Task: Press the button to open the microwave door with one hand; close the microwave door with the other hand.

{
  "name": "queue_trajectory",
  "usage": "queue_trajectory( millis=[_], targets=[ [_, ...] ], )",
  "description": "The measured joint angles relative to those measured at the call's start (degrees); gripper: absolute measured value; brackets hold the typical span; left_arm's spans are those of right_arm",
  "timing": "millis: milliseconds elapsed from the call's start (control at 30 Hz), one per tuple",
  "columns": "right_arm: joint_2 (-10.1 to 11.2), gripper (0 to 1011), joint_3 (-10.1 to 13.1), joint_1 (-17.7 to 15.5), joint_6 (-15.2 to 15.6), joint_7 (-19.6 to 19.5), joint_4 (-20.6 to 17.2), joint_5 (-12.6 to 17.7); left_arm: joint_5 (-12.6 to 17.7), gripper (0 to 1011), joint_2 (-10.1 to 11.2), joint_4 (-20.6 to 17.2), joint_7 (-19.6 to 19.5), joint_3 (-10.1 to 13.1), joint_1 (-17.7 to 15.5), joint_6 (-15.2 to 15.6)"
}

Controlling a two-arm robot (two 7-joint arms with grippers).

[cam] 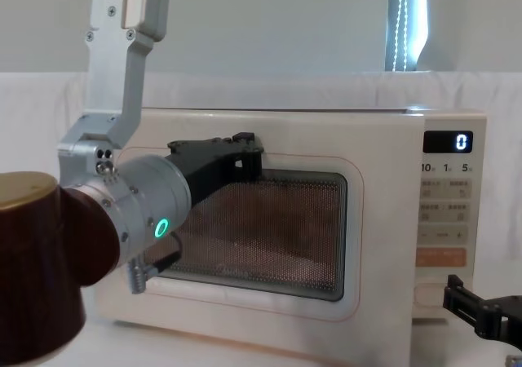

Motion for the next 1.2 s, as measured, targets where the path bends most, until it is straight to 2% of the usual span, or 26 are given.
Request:
queue_trajectory(
  millis=[633, 1200],
  targets=[
    [-0.1, 1001, 0.1, -0.1, 0.1, -0.1, -0.1, -0.1, 0.7, 0, -2.1, 3.2, 0.3, 1.2, -3.4, 0.7],
    [0.0, 1001, 0.0, 0.0, 0.1, -0.1, -0.1, -0.1, 2.1, 0, -3.4, 6.2, 1.6, 1.2, -5.8, 0.6]
  ],
)
